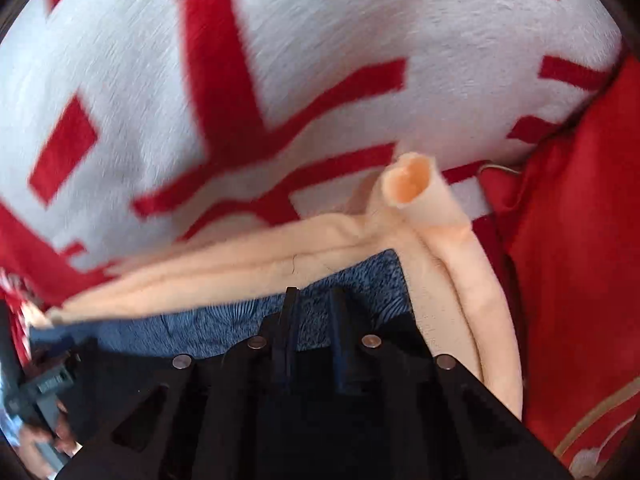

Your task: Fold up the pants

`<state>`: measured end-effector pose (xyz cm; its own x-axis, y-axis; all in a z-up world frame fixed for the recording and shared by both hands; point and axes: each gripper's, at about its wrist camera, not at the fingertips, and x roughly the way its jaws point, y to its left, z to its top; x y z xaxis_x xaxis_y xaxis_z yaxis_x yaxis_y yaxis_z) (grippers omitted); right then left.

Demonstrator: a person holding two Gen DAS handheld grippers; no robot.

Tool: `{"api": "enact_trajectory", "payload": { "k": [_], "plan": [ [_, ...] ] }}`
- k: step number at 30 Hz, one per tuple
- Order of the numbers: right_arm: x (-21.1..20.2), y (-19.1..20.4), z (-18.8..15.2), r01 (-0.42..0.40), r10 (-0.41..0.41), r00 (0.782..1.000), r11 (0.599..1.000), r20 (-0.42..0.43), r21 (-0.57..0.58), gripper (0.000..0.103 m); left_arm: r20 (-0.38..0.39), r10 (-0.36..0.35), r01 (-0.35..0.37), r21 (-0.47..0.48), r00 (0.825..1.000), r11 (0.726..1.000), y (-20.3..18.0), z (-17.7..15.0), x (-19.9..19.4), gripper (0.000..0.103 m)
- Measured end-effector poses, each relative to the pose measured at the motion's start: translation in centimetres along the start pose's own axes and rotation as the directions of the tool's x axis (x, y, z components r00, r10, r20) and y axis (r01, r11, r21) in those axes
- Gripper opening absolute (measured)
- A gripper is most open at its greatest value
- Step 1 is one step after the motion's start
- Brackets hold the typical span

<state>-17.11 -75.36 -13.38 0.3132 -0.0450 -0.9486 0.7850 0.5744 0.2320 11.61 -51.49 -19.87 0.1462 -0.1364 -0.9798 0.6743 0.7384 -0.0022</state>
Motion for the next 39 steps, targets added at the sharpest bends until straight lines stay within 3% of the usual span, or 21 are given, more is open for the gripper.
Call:
{"api": "enact_trajectory", "payload": {
  "k": [2,4,6,11,14,15,18,20,24,25,28,30,31,32,33,36,38,39],
  "plan": [
    [-0.9,0.6,-0.2,-0.007,0.007,1.0,1.0,-0.004,0.008,0.026,0.017,0.029,-0.03,0.039,0.999,0.999,0.6,-0.3,-1.5,0.103],
    [-2.3,1.4,-1.4,-0.052,0.052,0.999,0.999,-0.007,0.007,0.041,0.025,0.028,-0.029,0.059,0.999,0.998,1.7,-0.5,-2.8,0.103],
    [-3.5,1.7,-2.9,-0.101,0.102,0.994,0.995,-0.025,0.025,0.049,0.022,0.027,-0.028,0.062,0.999,0.998,3.2,-1.4,-4.2,0.103],
    [-4.7,3.9,-8.7,-0.248,0.261,0.96,0.961,-0.105,0.123,0.049,-0.013,0.051,-0.051,0.043,0.999,0.998,7.9,-3.9,-6.2,0.103],
    [-5.0,6.1,-13.2,-0.345,0.371,0.917,0.922,-0.144,0.178,0.053,-0.038,0.056,-0.056,0.008,0.998,0.998,11.6,-5.1,-6.7,0.103],
    [-5.1,7.0,-14.4,-0.369,0.398,0.904,0.91,-0.154,0.187,0.059,-0.041,0.054,-0.054,0.001,0.998,0.999,12.7,-5.5,-6.7,0.103],
    [-4.6,11.0,-17.4,-0.472,0.511,0.84,0.854,-0.181,0.219,0.07,-0.036,0.056,-0.056,-0.011,0.998,0.998,16.5,-5.8,-7.0,0.103],
    [-4.5,14.6,-19.1,-0.526,0.575,0.79,0.814,-0.212,0.245,0.07,-0.026,0.063,-0.063,-0.013,0.998,0.998,19.3,-6.0,-7.0,0.103],
    [-3.1,20.2,-23.7,-0.567,0.628,0.732,0.776,-0.263,0.277,0.07,0.004,0.109,-0.109,-0.013,0.994,0.994,25.7,-4.9,-6.8,0.103],
    [-2.2,22.0,-24.5,-0.58,0.645,0.715,0.763,-0.27,0.285,0.069,0.019,0.129,-0.129,-0.008,0.991,0.992,27.3,-4.6,-6.7,0.103],
    [0.1,25.6,-26.3,-0.604,0.672,0.692,0.74,-0.265,0.298,0.063,0.024,0.197,-0.197,-0.002,0.98,0.98,32.9,-4.5,-5.3,0.103],
    [1.3,27.4,-26.6,-0.606,0.675,0.689,0.736,-0.263,0.301,0.062,-0.006,0.222,-0.222,-0.012,0.975,0.975,36.7,-5.0,-3.5,0.103],
    [1.9,28.0,-26.8,-0.604,0.675,0.691,0.736,-0.26,0.305,0.06,-0.018,0.194,-0.195,-0.02,0.981,0.981,38.1,-5.2,-2.4,0.103],
    [2.3,28.2,-27.0,-0.601,0.675,0.692,0.735,-0.255,0.314,0.06,0.0,0.123,-0.123,-0.038,0.992,0.992,39.4,-5.2,-2.0,0.103],
    [2.7,28.4,-27.1,-0.601,0.679,0.69,0.73,-0.249,0.327,0.06,0.016,0.096,-0.095,-0.04,0.995,0.995,40.0,-7.1,-2.6,0.103],
    [3.7,28.8,-27.1,-0.599,0.693,0.687,0.711,-0.22,0.368,0.06,0.051,0.082,-0.081,-0.014,0.995,0.997,40.4,-6.8,-2.4,0.103],
    [4.2,29.0,-26.8,-0.592,0.7,0.682,0.699,-0.212,0.401,0.039,0.064,0.063,-0.063,-0.011,0.996,0.998,39.6,-7.2,-2.9,0.103],
    [4.5,29.4,-26.5,-0.564,0.677,0.699,0.719,-0.229,0.406,0.009,0.063,0.055,-0.055,-0.004,0.996,0.998,39.9,-7.1,-3.0,0.103]
  ]
}}
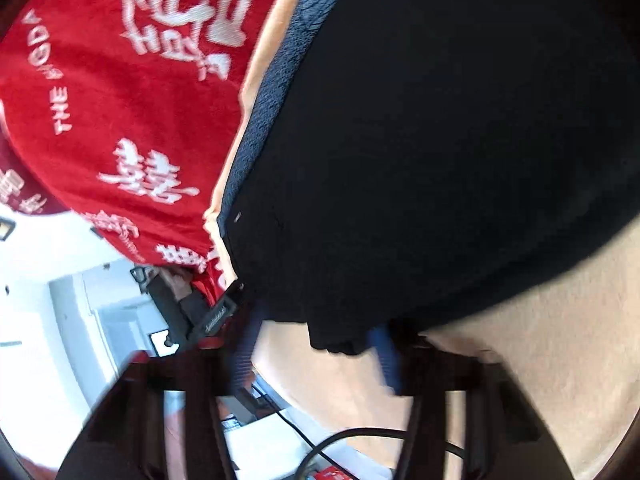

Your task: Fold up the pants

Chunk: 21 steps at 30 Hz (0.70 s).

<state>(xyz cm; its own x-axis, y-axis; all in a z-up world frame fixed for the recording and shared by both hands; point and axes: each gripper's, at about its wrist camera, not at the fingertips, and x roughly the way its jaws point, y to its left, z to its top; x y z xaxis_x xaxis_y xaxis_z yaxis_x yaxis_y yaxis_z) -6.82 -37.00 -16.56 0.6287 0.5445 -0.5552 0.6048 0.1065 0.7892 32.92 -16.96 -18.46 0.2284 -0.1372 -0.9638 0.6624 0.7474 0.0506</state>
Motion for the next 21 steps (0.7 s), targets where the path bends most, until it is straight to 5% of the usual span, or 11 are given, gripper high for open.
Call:
{"api": "enact_trajectory", "payload": {
  "k": [6,10,11,12,16,21],
  "plan": [
    [-3.5,4.3,-2.1,0.025,-0.014,0.997,0.987,0.072,-0.159,0.008,-0.036,-0.045,0.046,0.026,0.998,0.999,0.2,-0.6,-1.5,0.103],
    [-1.0,0.2,-2.6,0.195,-0.193,0.981,0.975,0.035,-0.11,0.009,-0.022,-0.013,0.014,0.058,1.0,0.998,1.7,-2.0,0.2,0.103],
    [-1.2,-0.5,-2.6,0.153,-0.151,0.988,0.985,0.035,-0.074,0.009,-0.025,-0.002,0.003,0.06,1.0,0.998,1.4,-1.7,0.0,0.103],
    [-1.8,-1.0,-2.7,0.118,-0.117,0.992,0.992,0.037,-0.041,0.013,-0.034,0.003,-0.001,0.055,0.999,0.998,0.0,-2.7,-0.1,0.103],
    [-6.2,0.0,-3.6,0.235,-0.231,0.972,0.967,0.049,-0.096,0.029,-0.052,0.026,-0.023,0.056,0.998,0.998,-1.6,-1.7,-2.2,0.103],
    [-11.8,3.6,-0.5,0.374,-0.326,0.921,0.892,0.213,-0.253,0.029,-0.001,-0.142,0.142,0.06,0.99,0.988,-7.6,0.4,-6.0,0.103]
  ]
}}
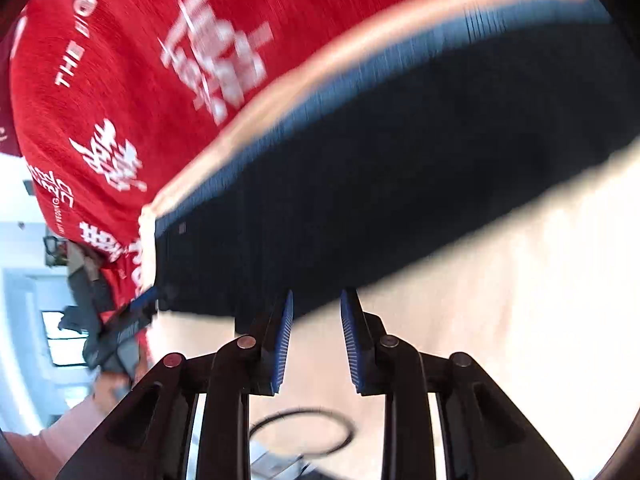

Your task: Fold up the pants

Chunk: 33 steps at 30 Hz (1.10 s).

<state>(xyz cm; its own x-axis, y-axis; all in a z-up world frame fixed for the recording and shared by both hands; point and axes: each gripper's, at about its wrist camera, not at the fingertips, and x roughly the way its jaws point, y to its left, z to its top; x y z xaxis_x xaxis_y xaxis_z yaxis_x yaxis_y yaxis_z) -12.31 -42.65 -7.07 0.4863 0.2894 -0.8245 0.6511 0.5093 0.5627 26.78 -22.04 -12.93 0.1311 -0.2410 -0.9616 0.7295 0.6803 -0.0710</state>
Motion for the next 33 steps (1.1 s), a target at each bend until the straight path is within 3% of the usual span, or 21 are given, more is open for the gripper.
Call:
{"api": "enact_trajectory", "payload": {
  "k": [3,4,6,7,8,9,10,12,16,21,25,26,28,31,32,33],
  "plan": [
    [0.4,-0.4,2.4,0.102,-0.102,0.995,0.992,0.01,-0.07,0.029,-0.025,-0.095,0.096,0.015,0.995,0.995,-5.6,0.6,2.4,0.103],
    [1.0,-1.0,2.6,0.182,-0.183,0.983,0.977,0.002,-0.115,0.028,-0.038,-0.106,0.107,0.021,0.994,0.994,-7.2,0.4,3.5,0.103],
    [1.7,-2.6,1.8,0.272,-0.278,0.961,0.948,-0.013,-0.167,0.02,-0.081,-0.062,0.067,0.061,0.995,0.996,-10.1,-0.7,5.5,0.103],
    [0.8,-3.6,1.1,0.223,-0.223,0.975,0.962,0.017,-0.157,0.018,-0.078,-0.044,0.049,0.065,0.996,0.997,-10.4,-1.5,6.1,0.103],
    [0.2,-4.5,0.7,0.203,-0.203,0.979,0.971,0.011,-0.127,0.018,-0.024,-0.064,0.065,0.036,0.998,0.997,-9.9,-1.9,5.6,0.103],
    [-0.3,-5.2,0.4,0.199,-0.201,0.98,0.975,-0.008,-0.096,0.018,-0.047,-0.078,0.079,0.021,0.996,0.997,-9.3,-2.0,5.6,0.103],
    [-0.8,-5.8,0.1,0.215,-0.217,0.976,0.975,-0.024,-0.061,0.025,-0.063,-0.08,0.081,0.004,0.995,0.997,-8.7,-1.7,5.4,0.103],
    [-2.1,-6.2,0.0,0.21,-0.21,0.977,0.977,-0.028,-0.021,0.025,-0.104,-0.044,0.043,-0.005,0.994,0.999,-7.8,-0.6,4.8,0.103],
    [-3.5,-3.9,2.7,0.168,-0.166,0.986,0.981,0.028,-0.101,0.03,-0.024,-0.026,0.026,-0.014,0.999,1.0,-6.2,4.3,3.0,0.103],
    [0.6,-1.3,8.4,0.156,-0.155,0.988,0.967,0.023,-0.201,0.031,0.034,-0.003,0.004,-0.045,0.999,0.999,-8.0,12.9,5.6,0.103],
    [4.7,-1.7,11.1,0.178,-0.185,0.983,0.96,-0.012,-0.218,0.028,0.005,0.103,-0.102,-0.06,0.995,0.993,-9.7,16.0,9.9,0.103],
    [4.5,-1.8,11.6,0.171,-0.172,0.985,0.958,0.015,-0.231,0.028,0.008,0.085,-0.084,-0.097,0.996,0.992,-9.0,16.2,10.5,0.103],
    [3.9,-2.3,13.1,0.245,-0.233,0.969,0.932,0.077,-0.265,0.028,0.027,0.06,-0.056,-0.141,0.998,0.988,-8.0,16.2,10.6,0.103],
    [2.7,-5.3,15.2,0.345,-0.323,0.937,0.916,0.133,-0.203,0.027,0.045,0.069,-0.063,-0.119,0.997,0.991,-9.5,15.8,10.4,0.103],
    [2.2,-6.3,15.8,0.35,-0.328,0.933,0.92,0.146,-0.177,0.027,0.043,0.072,-0.067,-0.115,0.996,0.991,-10.9,14.4,10.0,0.103],
    [1.8,-7.3,16.4,0.401,-0.379,0.912,0.905,0.156,-0.143,0.027,0.04,0.075,-0.07,-0.115,0.996,0.991,-12.5,12.1,9.3,0.103]
  ]
}}
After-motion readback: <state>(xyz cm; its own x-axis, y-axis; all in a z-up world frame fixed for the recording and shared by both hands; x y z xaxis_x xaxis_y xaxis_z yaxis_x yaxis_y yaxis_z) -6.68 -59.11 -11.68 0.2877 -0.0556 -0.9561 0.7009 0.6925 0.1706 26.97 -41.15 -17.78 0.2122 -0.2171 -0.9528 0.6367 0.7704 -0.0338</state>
